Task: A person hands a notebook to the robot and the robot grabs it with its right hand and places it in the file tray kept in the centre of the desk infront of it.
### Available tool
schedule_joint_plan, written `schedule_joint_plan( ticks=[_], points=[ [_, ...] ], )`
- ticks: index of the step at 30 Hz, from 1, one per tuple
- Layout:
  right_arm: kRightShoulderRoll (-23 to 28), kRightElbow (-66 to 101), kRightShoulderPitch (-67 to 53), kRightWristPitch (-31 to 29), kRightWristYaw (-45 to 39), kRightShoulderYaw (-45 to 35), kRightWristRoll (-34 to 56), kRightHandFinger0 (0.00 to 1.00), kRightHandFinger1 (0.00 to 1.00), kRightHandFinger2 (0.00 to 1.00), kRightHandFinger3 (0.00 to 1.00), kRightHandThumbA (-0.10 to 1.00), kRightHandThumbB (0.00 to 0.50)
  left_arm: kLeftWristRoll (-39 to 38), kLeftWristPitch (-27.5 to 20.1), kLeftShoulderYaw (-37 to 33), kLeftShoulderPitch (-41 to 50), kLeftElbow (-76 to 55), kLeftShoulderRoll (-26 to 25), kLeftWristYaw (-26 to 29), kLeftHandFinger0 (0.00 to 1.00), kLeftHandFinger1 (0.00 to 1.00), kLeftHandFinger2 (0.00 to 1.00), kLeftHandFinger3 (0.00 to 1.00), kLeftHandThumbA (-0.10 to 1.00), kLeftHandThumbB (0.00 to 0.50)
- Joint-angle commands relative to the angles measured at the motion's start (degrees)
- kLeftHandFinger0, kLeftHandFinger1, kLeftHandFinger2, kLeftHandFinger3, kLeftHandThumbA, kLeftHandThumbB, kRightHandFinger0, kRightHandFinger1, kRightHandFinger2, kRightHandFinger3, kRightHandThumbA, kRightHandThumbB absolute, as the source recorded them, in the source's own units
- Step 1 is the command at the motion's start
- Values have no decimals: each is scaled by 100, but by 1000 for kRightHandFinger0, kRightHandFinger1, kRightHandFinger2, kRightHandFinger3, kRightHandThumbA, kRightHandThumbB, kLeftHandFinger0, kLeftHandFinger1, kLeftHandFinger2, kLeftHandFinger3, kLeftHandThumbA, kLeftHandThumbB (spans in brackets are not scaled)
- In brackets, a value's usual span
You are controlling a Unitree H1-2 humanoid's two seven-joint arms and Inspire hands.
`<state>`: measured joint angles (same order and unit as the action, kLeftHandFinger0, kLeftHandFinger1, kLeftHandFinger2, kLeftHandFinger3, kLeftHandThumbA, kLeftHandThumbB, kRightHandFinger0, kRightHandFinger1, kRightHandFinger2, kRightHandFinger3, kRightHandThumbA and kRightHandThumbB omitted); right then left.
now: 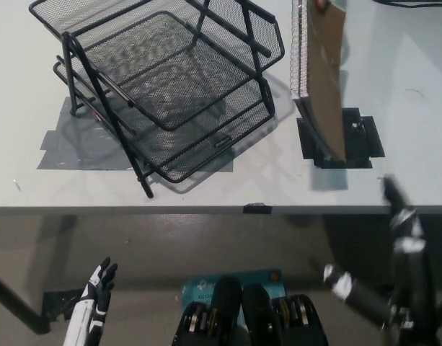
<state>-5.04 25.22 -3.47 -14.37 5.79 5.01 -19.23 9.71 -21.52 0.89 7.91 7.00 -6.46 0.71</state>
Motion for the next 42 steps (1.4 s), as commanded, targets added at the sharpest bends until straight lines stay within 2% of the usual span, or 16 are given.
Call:
schedule_joint_plan(
  ticks=[1,2,6,9,10,12,15,17,20,23,27,31,33,37,42],
  points=[
    [-279,249,584,1,299,-132,-632,1000,1000,1000,1000,1000,334,105,-425,54,4,-70,-82,165,1000,1000,1000,1000,1000,348],
    [-326,215,712,58,335,-159,-751,1000,1000,1000,1000,1000,341,120,-435,55,-6,-55,-80,181,1000,1000,1000,1000,1000,347],
    [-416,-164,1208,102,530,-213,-1314,1000,1000,1000,1000,1000,316,99,-468,64,-61,-27,-97,179,1000,1000,1000,1000,1000,342],
    [-539,-463,1446,252,515,-173,-1140,1000,1000,1000,1000,1000,335,142,-370,70,-52,-73,-97,180,1000,1000,1000,1000,1000,333],
    [-551,-524,1485,271,520,-158,-1135,1000,1000,1000,1000,997,327,164,-344,68,-51,-83,-96,182,1000,1000,1000,1000,1000,329],
    [-612,-826,1674,368,603,-131,-1324,1000,1000,1000,1000,1000,339,204,-318,62,-57,-94,-95,187,1000,1000,1000,1000,1000,310],
    [-641,-1035,1821,479,570,-109,-1313,1000,1000,1000,1000,1000,313,223,-347,57,-61,-62,-92,195,1000,1000,1000,1000,1000,306],
    [-663,-1186,1983,509,576,-112,-1210,1000,1000,1000,1000,970,256,260,-335,45,-62,-62,-108,183,1000,1000,1000,1000,1000,303],
    [-620,-1392,2217,499,631,-148,-1172,1000,1000,1000,1000,1000,255,264,-365,27,-62,-70,-119,163,1000,1000,1000,1000,974,290],
    [-551,-1552,2429,516,683,-217,-1116,1000,1000,1000,1000,1000,255,313,-344,12,-59,-77,-123,159,1000,1000,1000,1000,980,300],
    [-461,-1902,2867,750,699,-525,-704,1000,1000,1000,1000,1000,220,346,-392,-16,-70,-46,-126,147,1000,1000,1000,1000,967,296],
    [-296,-2297,3225,739,789,-785,-525,1000,1000,1000,1000,1000,244,305,-384,-32,-82,-56,-124,110,1000,1000,1000,1000,957,302],
    [-167,-2594,3499,790,976,-943,-630,1000,1000,1000,1000,1000,283,278,-425,-41,-91,-19,-133,94,1000,1000,1000,1000,963,302],
    [-108,-2883,3756,839,1143,-1064,-644,1000,1000,1000,1000,1000,289,257,-434,-57,-82,-21,-143,71,1000,1000,1000,1000,974,319],
    [2,-3518,4092,593,1379,-1127,-563,1000,1000,1000,1000,1000,288,223,-495,-58,-88,10,-146,71,1000,1000,1000,1000,974,317]
  ],
)
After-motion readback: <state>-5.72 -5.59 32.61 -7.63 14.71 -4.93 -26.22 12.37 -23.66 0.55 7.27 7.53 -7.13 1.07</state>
